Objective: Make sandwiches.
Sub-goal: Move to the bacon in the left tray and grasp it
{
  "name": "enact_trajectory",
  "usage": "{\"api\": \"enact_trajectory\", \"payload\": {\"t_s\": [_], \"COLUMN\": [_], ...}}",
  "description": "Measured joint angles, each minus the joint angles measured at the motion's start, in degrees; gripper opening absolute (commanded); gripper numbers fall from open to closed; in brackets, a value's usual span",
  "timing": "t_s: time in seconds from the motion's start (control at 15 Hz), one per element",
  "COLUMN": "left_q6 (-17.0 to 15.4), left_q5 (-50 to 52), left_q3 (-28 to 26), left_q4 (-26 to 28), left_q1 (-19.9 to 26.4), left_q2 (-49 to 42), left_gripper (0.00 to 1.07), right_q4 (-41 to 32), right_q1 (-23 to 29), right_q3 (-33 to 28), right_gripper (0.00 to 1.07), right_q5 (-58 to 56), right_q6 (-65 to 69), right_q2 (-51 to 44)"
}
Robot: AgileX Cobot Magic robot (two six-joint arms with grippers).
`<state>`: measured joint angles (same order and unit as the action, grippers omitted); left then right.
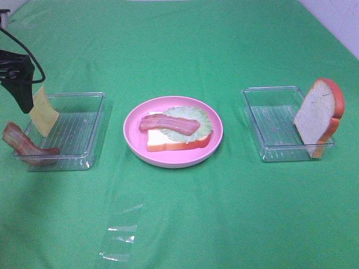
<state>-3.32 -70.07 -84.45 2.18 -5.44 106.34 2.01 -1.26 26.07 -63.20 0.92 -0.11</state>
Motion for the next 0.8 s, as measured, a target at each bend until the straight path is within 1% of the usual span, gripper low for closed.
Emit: {"api": "enact_trajectory", "payload": {"t_s": [0.33,0.6,0.73,0.8], "left_q6": [0.0,-0.5,-0.7,-0.7], "left_q5": [0.2,4.2,5.0,5.6], "left_q3": [0.0,0.0,0.0,0.0], "left_q4": [-0.2,-0.3,-0.3,-0.3], "left_q1": [0.0,0.0,0.0,0.0], "left_q2": [6.5,9.5,11.1,11.3], "left_gripper": [0.99,0.96,0.92,0.86], "right_q4": [0.0,0.0,0.0,0.0], "right_q1": [0.0,0.0,0.0,0.0], "right_q3": [0.0,0.0,0.0,0.0], "right_gripper": [0.89,0.89,0.89,0.89], "right_q5": [0.0,0.0,0.0,0.0], "right_q6": [0.0,0.0,0.0,0.0], "right_q2": [0.0,0.0,0.0,0.0]}}
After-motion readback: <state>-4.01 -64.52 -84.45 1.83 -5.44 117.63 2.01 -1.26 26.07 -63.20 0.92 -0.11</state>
